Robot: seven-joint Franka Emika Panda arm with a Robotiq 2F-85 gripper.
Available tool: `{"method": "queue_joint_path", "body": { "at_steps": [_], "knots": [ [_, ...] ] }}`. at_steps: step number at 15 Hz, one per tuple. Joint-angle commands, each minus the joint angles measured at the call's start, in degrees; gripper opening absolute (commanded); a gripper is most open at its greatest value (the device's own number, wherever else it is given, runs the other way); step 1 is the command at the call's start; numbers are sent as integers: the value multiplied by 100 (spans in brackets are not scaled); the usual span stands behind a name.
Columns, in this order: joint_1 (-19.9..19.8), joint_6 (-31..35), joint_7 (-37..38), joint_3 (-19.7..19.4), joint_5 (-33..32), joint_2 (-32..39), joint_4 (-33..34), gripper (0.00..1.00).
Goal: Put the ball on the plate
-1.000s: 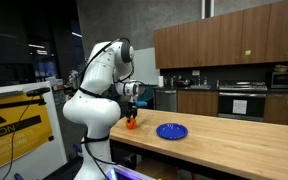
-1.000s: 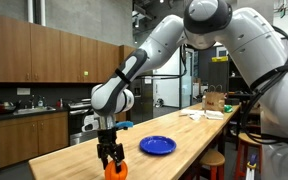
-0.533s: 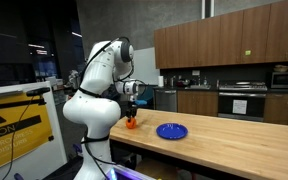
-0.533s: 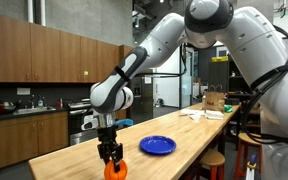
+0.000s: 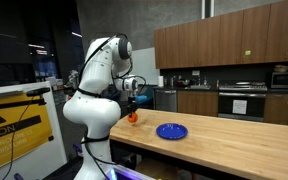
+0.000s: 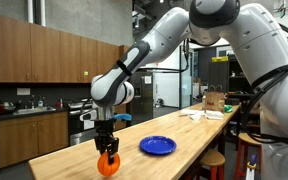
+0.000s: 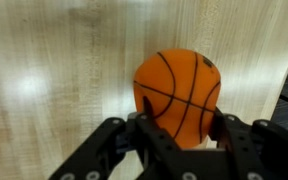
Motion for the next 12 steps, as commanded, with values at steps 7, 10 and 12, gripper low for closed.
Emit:
{"method": "queue_joint_path", "body": {
  "at_steps": [7,10,12],
  "knots": [
    [-196,63,-314,-157,125,-1083,-298,25],
    [-285,28,-470,-299,121,-1237,-328,25],
    [-331,7,-557,-392,123,-1300,-336,25]
  ]
}}
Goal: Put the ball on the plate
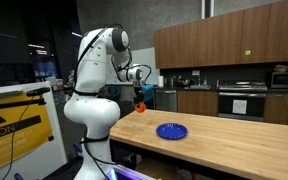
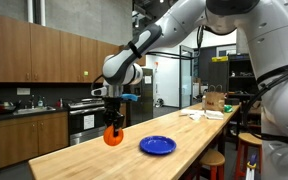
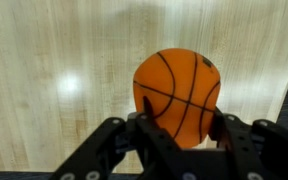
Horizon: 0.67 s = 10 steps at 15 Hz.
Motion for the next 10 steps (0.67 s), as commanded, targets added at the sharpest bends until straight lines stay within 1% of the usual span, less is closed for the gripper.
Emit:
{"method": "queue_joint_path", "body": {
  "at_steps": [1,5,10],
  "knots": [
    [-92,-44,-296,-144,140,-331,-200,25],
    [-156,-40,-419,-281,178,-431,-291,25],
    [-265,-16,-654,-428,392,-567,-448,25]
  ]
}}
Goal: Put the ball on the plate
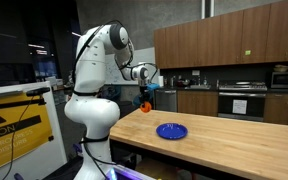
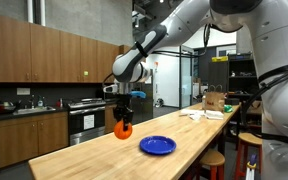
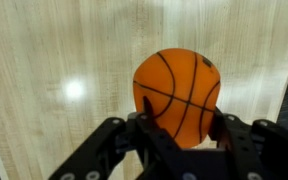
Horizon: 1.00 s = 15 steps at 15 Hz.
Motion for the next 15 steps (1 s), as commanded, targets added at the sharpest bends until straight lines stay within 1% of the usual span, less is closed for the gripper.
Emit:
{"method": "queue_joint_path", "body": {
  "at_steps": [1,7,15],
  "knots": [
    [-89,8,-336,-87,300,-293,-249,25],
    [-183,-10,-646,-251,531,-307,-326,25],
    [-461,-1,-1071,-553,910,-459,-463,25]
  ]
}}
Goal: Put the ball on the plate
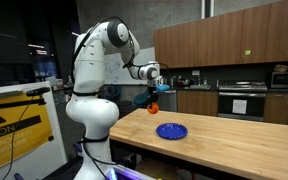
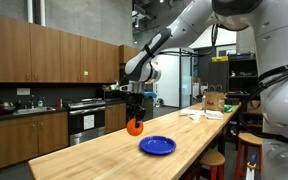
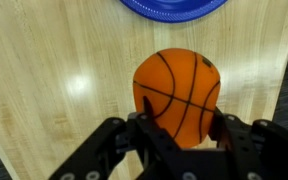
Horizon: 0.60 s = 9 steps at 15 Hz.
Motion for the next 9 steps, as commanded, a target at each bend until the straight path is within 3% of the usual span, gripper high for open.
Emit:
{"method": "queue_joint_path", "body": {
  "at_steps": [1,9],
  "knots": [
    [-104,-10,-296,-108,281,-264,-197,25],
    [-210,-31,-240,-314,417,-230,-283,25]
  ]
}}
